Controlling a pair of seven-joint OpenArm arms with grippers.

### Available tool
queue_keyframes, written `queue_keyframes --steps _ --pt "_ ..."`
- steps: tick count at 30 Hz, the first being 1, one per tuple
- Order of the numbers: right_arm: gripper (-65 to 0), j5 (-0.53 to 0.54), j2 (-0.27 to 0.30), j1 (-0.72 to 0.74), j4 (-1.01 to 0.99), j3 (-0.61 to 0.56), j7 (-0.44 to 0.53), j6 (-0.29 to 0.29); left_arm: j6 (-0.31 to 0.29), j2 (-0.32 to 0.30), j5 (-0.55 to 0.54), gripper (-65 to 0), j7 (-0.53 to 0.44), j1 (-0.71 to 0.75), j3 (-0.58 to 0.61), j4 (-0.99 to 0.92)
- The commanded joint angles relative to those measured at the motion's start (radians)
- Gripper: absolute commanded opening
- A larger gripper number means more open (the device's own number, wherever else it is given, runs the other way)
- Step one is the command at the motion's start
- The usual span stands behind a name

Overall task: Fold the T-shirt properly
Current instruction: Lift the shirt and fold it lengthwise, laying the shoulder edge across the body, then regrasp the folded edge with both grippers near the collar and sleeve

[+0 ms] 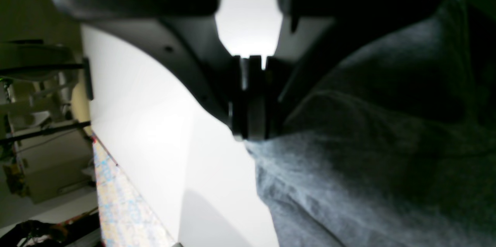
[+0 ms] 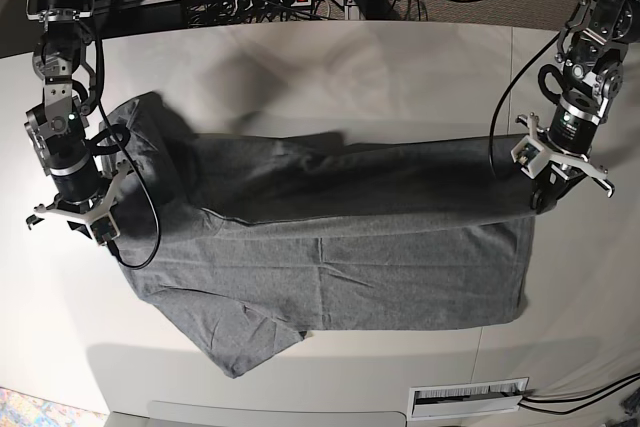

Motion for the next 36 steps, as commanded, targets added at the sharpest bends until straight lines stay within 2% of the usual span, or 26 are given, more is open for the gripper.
queue_keyframes --steps 1,4,5,7,8,9,10,14,16,18,21,23,25,29,36 --pt "-65.0 -0.002 0.016 0.019 0.01 0.002 0.018 -0.018 -0.002 -0.016 -0.011 -65.0 -0.009 -0.023 -0.011 -0.001" --pt "-65.0 -0.002 0.008 0.019 0.009 -0.002 0.0 -0.018 -0.079 -0.016 -0.032 -63.6 -0.005 -0.053 -0.01 -0.038" --pt "-65.0 -0.003 0.008 0.019 0.009 -0.002 0.0 -0.018 -0.096 -0.016 -0.032 -57.0 0.004 -0.061 -0.011 -0.049" --pt "-53.4 -0.01 0.008 0.019 0.009 -0.002 0.0 -0.018 -0.126 -0.016 -0.032 -46.7 0.022 -0.075 -0.01 -0.069" --pt "-47.6 -0.017 0.008 0.019 0.009 -0.002 -0.001 -0.018 -0.132 -0.016 -0.031 -45.6 0.021 -0.076 -0.01 -0.076" --pt "-43.6 -0.028 0.008 0.019 0.009 -0.002 -0.002 -0.018 -0.146 -0.016 -0.032 -45.6 0.021 -0.075 -0.01 -0.078" --pt "-42.4 -0.04 0.008 0.019 0.009 -0.002 -0.007 -0.018 -0.165 -0.016 -0.032 -45.6 0.021 -0.072 -0.01 -0.078" --pt "-42.4 -0.044 0.008 0.019 0.01 -0.002 -0.063 -0.018 -0.304 -0.016 -0.088 -45.7 0.02 -0.07 -0.011 -0.078" --pt "-42.4 -0.019 0.008 0.019 0.011 -0.003 -0.135 -0.018 -0.371 -0.016 -0.136 -45.9 0.016 -0.07 -0.01 -0.077" --pt "-42.4 0.068 0.008 0.019 0.016 -0.006 -0.256 -0.012 -0.45 -0.016 -0.18 -47.0 0.016 -0.07 -0.01 -0.072" --pt "-42.4 0.285 0.008 0.018 0.018 -0.006 -0.437 0.062 -0.548 -0.016 -0.212 -52.6 -0.001 -0.07 -0.01 -0.071" --pt "-42.5 0.418 0.008 0.013 0.018 -0.006 -0.518 0.082 -0.57 -0.015 -0.215 -57.7 -0.014 -0.07 -0.01 -0.071" --pt "-42.5 0.481 0.008 -0.008 0.018 -0.006 -0.546 0.087 -0.594 -0.016 -0.215 -63.7 -0.012 -0.07 -0.01 -0.071" --pt "-42.5 0.493 0.008 -0.079 0.018 -0.006 -0.563 0.087 -0.655 -0.015 -0.254 -65.0 0.009 -0.06 -0.01 -0.072" --pt "-42.5 0.497 0.008 -0.167 0.018 -0.006 -0.568 0.09 -0.64 0.022 -0.259 -65.0 0.013 -0.058 -0.01 -0.072"
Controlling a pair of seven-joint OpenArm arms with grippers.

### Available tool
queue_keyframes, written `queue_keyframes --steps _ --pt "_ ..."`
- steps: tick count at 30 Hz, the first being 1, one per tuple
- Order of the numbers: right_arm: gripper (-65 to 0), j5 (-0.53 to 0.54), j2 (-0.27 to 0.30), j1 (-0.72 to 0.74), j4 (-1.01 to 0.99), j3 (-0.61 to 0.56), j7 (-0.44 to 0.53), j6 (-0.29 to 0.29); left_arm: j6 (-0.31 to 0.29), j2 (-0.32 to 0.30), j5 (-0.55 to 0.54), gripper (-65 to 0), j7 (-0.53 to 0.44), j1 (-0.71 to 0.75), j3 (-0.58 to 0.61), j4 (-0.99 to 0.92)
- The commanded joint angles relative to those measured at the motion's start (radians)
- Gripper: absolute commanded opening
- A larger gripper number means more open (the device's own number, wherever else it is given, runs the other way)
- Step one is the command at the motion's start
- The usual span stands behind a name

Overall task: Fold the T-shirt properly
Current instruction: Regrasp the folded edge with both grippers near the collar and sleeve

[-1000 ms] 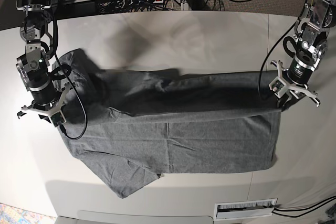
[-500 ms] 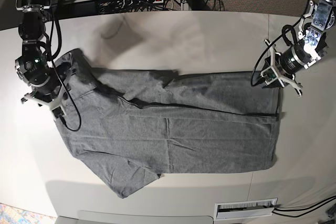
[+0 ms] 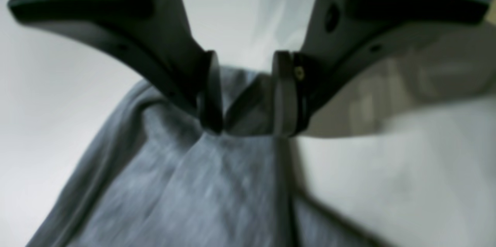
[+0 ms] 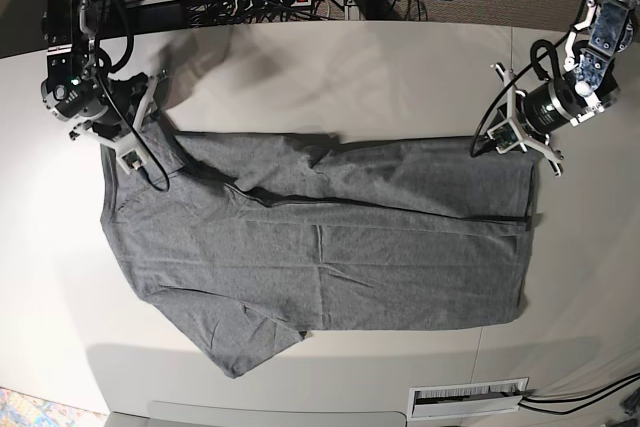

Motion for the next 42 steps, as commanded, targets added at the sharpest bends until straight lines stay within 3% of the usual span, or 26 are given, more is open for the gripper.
queue_keyframes --steps 1,9,14,20,21,25,29,42 --pt "-42.5 -0.003 0.017 0.007 0.014 0.007 0.013 -0.002 0.006 -0.01 -0.01 -65.0 -0.02 -0.01 -0.01 0.014" --pt "-42.5 -0.055 0.017 0.006 0.014 0.008 0.023 -0.002 0.004 0.022 -0.01 -65.0 -0.019 -0.01 -0.01 0.014" --pt "-42.5 -0.191 0.017 0.006 0.014 0.008 0.076 -0.005 0.004 0.022 -0.01 -65.0 -0.019 -0.01 -0.01 0.014" --pt "-42.6 -0.2 0.017 0.006 0.014 0.008 0.106 -0.005 0.004 0.022 -0.01 -65.0 -0.019 -0.01 -0.01 0.014" --pt "-44.4 -0.2 0.017 0.006 0.014 0.008 0.106 -0.005 0.003 0.022 -0.01 -65.0 -0.019 -0.01 -0.01 0.014" --pt "-65.0 -0.201 0.017 0.006 0.014 0.008 0.136 -0.005 0.004 0.022 -0.01 -65.0 -0.019 -0.01 -0.01 0.014" --pt "-65.0 -0.201 0.017 0.013 0.014 0.01 0.237 -0.005 0.003 0.022 -0.01 -65.0 -0.019 -0.01 -0.01 0.014" --pt "-65.0 -0.394 0.023 0.138 0.012 0.01 0.222 -0.005 0.004 0.021 0.071 -65.0 -0.021 0.021 -0.01 0.01"
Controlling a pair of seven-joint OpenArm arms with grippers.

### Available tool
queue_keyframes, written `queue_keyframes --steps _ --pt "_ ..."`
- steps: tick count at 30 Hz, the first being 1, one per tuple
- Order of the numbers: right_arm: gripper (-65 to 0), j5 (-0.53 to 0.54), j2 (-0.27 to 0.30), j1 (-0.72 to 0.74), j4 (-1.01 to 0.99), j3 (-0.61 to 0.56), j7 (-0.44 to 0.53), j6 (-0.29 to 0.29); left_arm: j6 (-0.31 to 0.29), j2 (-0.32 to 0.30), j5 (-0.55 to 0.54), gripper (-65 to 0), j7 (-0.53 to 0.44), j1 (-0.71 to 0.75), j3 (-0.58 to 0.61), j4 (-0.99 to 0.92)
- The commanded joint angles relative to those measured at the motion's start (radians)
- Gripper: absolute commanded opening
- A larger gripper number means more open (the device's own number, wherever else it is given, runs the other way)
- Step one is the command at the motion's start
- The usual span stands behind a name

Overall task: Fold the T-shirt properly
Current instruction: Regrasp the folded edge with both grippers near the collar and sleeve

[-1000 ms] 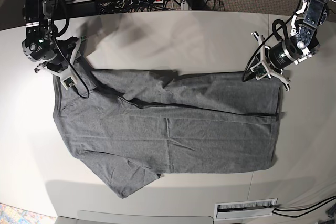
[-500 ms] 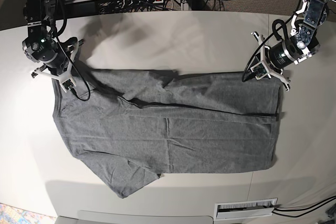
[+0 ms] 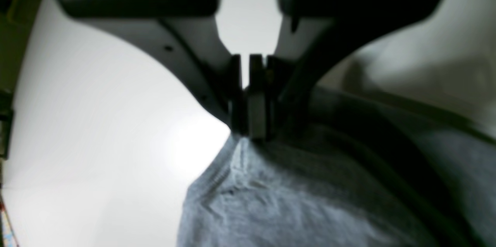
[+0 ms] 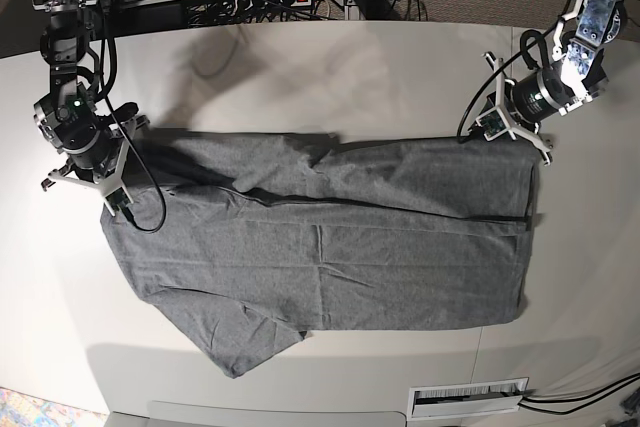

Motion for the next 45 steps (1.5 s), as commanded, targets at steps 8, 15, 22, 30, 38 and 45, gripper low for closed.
queue_keyframes --steps 8,15,22,30,38,45 --pt "-65.0 -0.148 0.105 0.014 0.012 0.01 -0.017 -0.01 0.009 -0.019 0.015 -65.0 -0.015 -0.004 -0.01 0.012" --pt "-43.4 -0.129 0.181 -0.002 -0.01 0.01 -0.032 -0.011 0.009 -0.019 0.015 -65.0 -0.015 -0.004 -0.01 0.012" --pt "-41.8 -0.141 0.183 -0.001 -0.033 0.01 -0.008 -0.013 0.009 -0.019 0.016 -65.0 -0.015 -0.004 -0.01 0.012" --pt "-41.8 -0.316 0.209 -0.002 -0.051 0.01 -0.017 -0.016 0.009 -0.025 0.056 -65.0 -0.014 -0.004 -0.01 0.012" --pt "-41.8 -0.167 0.235 -0.001 -0.075 0.01 0.026 -0.018 0.009 -0.025 0.056 -65.0 -0.029 -0.007 -0.01 0.018" --pt "-44.0 0.093 0.162 0.002 -0.075 0.009 0.087 -0.016 0.01 -0.025 0.056 -65.0 0.012 -0.008 -0.01 0.126"
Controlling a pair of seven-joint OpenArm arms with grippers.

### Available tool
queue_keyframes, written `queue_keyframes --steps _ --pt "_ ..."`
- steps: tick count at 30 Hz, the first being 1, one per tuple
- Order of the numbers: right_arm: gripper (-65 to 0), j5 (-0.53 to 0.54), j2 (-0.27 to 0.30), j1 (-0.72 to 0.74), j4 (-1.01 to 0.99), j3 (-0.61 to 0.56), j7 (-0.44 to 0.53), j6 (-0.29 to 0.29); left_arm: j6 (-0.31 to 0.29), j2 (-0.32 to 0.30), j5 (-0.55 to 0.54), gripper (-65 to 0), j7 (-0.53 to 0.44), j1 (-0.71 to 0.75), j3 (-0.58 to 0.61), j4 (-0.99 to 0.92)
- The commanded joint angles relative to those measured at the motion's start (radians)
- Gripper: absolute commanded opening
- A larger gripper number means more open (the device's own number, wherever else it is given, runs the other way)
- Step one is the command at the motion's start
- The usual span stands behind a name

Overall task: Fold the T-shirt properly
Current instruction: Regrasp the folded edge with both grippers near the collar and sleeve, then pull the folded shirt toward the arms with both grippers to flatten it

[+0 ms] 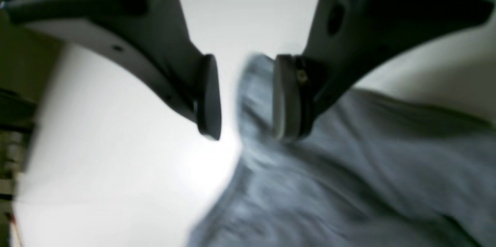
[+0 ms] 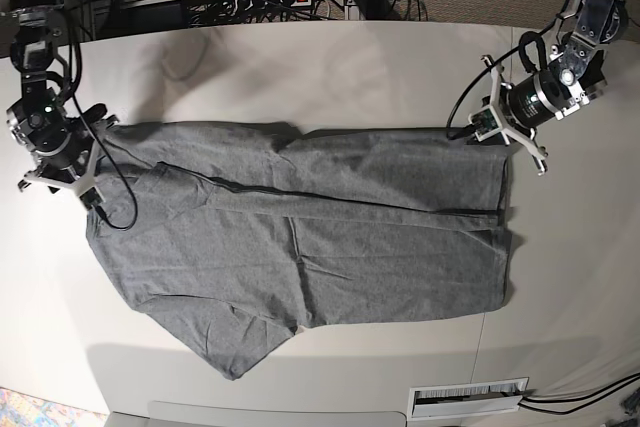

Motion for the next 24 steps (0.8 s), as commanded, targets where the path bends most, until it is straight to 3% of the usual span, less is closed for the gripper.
queue_keyframes --steps 1,6,10,15,24 --pt "-46.6 -0.001 0.007 0.017 0.012 0.009 0.026 -0.011 0.008 -0.02 -0.01 -65.0 -0.005 -0.008 -0.009 0.038" --pt "-64.2 0.002 -0.073 0.035 0.012 0.008 0.045 -0.01 0.008 -0.019 -0.038 -65.0 0.064 -0.026 -0.009 0.127" --pt "-65.0 0.002 -0.117 0.053 0.012 0.008 0.042 -0.008 0.009 -0.008 -0.068 -65.0 0.069 -0.078 -0.009 0.099" --pt "-65.0 -0.001 -0.122 0.069 0.009 0.008 0.027 -0.008 0.004 0.001 -0.012 -65.0 0.066 -0.18 -0.009 -0.015" --pt "-65.0 -0.012 -0.122 0.075 -0.038 0.008 -0.031 -0.008 -0.172 0.003 -0.096 -65.0 0.068 -0.248 -0.008 -0.141"
